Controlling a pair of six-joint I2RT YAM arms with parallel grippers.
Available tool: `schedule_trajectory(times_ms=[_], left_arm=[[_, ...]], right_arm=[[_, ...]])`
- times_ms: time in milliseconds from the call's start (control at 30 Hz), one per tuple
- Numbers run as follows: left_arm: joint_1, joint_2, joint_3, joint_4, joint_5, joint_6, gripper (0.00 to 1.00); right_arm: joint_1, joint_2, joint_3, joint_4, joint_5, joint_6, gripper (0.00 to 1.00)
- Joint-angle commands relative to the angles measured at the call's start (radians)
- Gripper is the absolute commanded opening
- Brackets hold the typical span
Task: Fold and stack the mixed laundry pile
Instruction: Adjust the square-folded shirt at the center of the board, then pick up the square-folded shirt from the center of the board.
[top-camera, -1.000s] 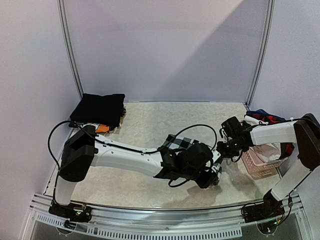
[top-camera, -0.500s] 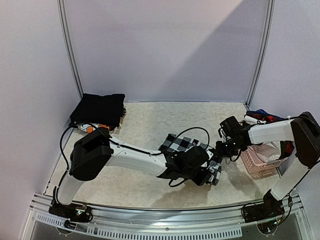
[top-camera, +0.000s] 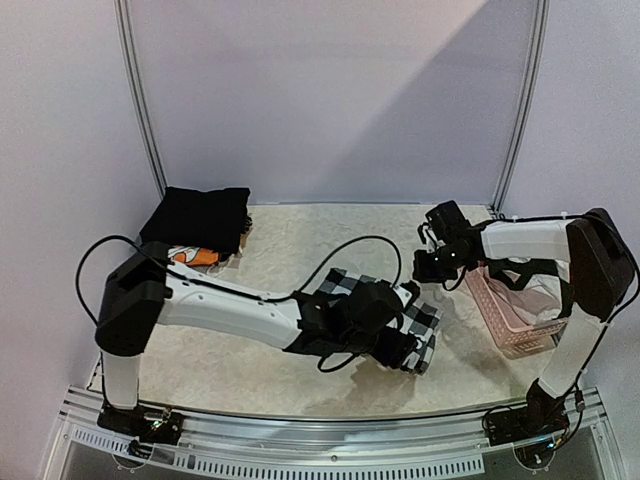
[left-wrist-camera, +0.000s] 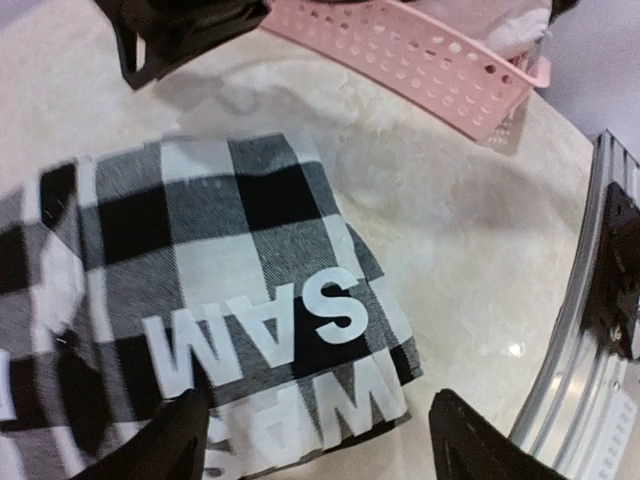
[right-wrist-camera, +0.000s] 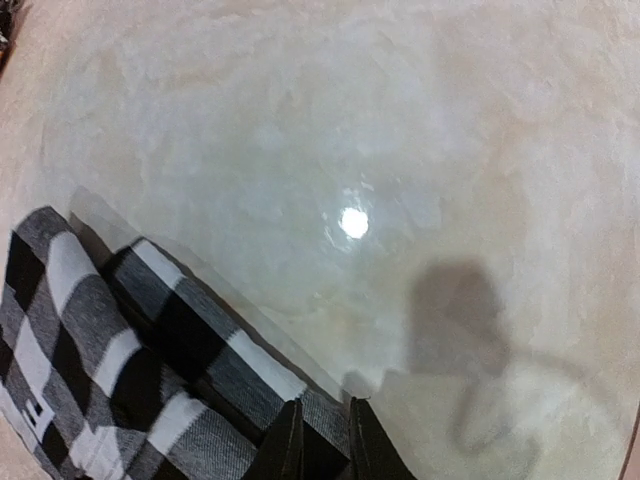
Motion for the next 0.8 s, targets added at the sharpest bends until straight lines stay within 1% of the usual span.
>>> schedule_trajectory(times_ms=[0, 100, 200, 267, 467, 633, 767], left_arm=[[0.039, -0.148, -0.074, -0.072, -0.066, 0.037, 0.91], [0.085, -0.234, -0.150, -0.085, -0.096, 0.052, 0.92], [0.156, -0.289, -0.225, -0.094, -0.077, 0.057, 0.88], [0.210, -0.305, -0.262, -0.104, -0.056, 0.062, 0.86], [0.340, -0.305, -0.327, -0.141, -0.019, 0.076, 0.82], [0.406, -0.316, -0.405, -0.098, 0.019, 0.066, 0.78], [0.431, -0.358, -0.474, -0.053, 0.013, 0.047, 0.78]], right_arm=[[0.006, 0.024, 0.092, -0.077, -0.017, -0.031, 0.17], [0.042, -0.003, 0.130, -0.108, 0.003, -0.033, 0.17], [0.095, -0.037, 0.124, -0.102, -0.032, -0.021, 0.17], [0.140, -0.076, 0.098, -0.077, -0.073, -0.004, 0.18], [0.327, -0.159, 0.005, 0.021, -0.113, 0.100, 0.19], [0.470, -0.116, -0.027, 0.127, -0.146, 0.156, 0.19], [0.507, -0.016, 0.022, 0.136, -0.125, 0.175, 0.19]])
